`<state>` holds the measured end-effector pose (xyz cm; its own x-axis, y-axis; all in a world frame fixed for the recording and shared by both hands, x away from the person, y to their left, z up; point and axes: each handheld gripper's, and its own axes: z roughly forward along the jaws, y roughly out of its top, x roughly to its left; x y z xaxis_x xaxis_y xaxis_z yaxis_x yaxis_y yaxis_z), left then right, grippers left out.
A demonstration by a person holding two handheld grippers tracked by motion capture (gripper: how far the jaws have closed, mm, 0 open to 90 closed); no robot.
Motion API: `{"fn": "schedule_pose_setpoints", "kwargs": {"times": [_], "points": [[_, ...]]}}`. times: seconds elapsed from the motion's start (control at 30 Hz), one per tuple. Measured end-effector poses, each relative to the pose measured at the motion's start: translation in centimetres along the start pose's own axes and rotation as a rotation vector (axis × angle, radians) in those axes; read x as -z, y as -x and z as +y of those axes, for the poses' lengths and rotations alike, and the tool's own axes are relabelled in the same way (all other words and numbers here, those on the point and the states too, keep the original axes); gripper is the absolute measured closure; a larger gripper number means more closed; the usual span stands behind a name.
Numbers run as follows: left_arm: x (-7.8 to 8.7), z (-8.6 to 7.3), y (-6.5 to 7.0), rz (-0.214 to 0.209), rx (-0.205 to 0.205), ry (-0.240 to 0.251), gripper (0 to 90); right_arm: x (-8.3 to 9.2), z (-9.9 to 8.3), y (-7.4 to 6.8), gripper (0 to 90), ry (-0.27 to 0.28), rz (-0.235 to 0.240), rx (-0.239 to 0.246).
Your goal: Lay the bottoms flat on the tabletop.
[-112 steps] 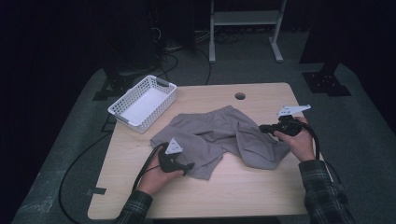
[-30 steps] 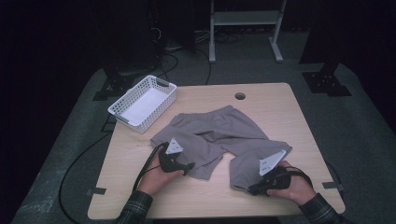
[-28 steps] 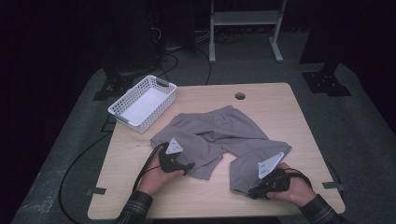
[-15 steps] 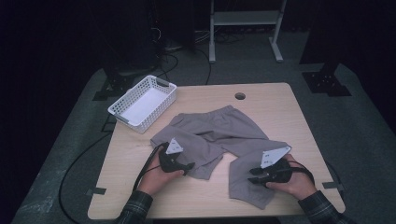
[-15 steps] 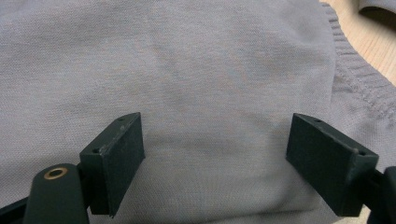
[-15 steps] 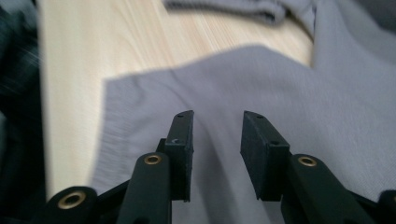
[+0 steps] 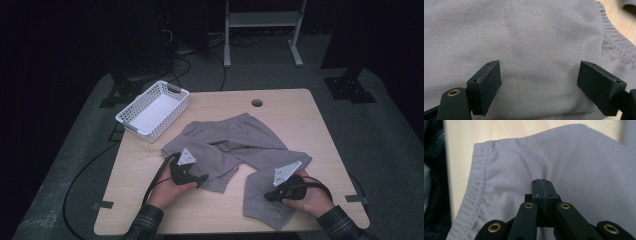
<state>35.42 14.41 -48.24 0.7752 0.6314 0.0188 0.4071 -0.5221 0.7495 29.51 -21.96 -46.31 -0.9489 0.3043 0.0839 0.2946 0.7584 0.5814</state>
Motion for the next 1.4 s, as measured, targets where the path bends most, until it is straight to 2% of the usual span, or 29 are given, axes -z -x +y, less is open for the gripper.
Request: {"fn": "schedule_pose_setpoints", "kwargs": {"times": [0.17,0.27,0.33,0.4,0.43,0.47,0.53,0.6,0.67,0.7,0.87,0.97,1.03,1.13,1.2,1.27,1.4], "points": [[0.0,0.0,0.0,0.0,-0.003,-0.003,17.8,-0.2,-0.1,-2.2,89.6,-0.01,0.092,0.017],[0.0,0.0,0.0,0.0,-0.004,-0.003,17.8,-0.6,0.0,-3.4,89.5,-0.024,0.168,0.034],[0.0,0.0,0.0,0.0,-0.003,-0.003,17.8,-0.8,0.2,-4.1,89.5,-0.046,0.237,0.07],[0.0,0.0,0.0,0.0,-0.002,-0.002,17.8,-0.7,0.5,-4.3,89.0,-0.031,0.27,0.089],[0.0,0.0,0.0,0.0,-0.003,-0.003,17.8,-0.4,0.7,-4.1,86.8,0.0,0.259,0.083],[0.0,0.0,0.0,0.0,-0.001,-0.002,17.8,0.0,1.0,-3.8,83.1,0.04,0.224,0.08],[0.0,0.0,0.0,0.001,-0.001,-0.002,17.8,1.0,1.5,-2.8,77.1,0.112,0.15,0.072],[0.0,0.0,0.0,0.001,0.002,0.0,17.8,1.7,2.1,-1.5,74.3,0.158,0.052,0.043],[0.0,0.0,0.0,0.002,-0.002,0.0,17.8,1.8,2.6,0.1,70.8,0.167,-0.064,0.0],[0.0,0.0,0.0,0.002,-0.001,0.0,17.8,1.7,2.7,1.0,70.2,0.165,-0.102,-0.017],[0.0,0.0,0.0,0.0,0.0,0.0,17.7,-0.3,3.2,4.0,67.1,0.103,-0.216,-0.082],[0.0,0.0,0.0,-0.001,-0.003,0.0,17.8,-1.3,3.4,4.9,66.7,0.061,-0.205,-0.106],[0.0,0.0,0.0,-0.002,-0.003,0.001,17.8,-1.9,3.5,5.3,74.5,0.04,-0.212,-0.115],[0.0,0.0,0.0,-0.001,-0.003,0.001,17.8,-2.2,3.9,5.9,88.7,0.06,-0.186,-0.141],[0.0,0.0,0.0,-0.001,-0.003,0.001,17.8,-2.2,4.4,6.4,89.4,0.092,-0.183,-0.153],[0.0,0.0,0.0,-0.001,-0.003,0.001,17.8,-1.7,5.2,6.9,89.5,0.151,-0.178,-0.17],[0.0,0.0,-0.1,-0.001,-0.006,0.0,17.8,-1.1,7.1,8.1,89.7,0.229,-0.205,-0.178]]}}
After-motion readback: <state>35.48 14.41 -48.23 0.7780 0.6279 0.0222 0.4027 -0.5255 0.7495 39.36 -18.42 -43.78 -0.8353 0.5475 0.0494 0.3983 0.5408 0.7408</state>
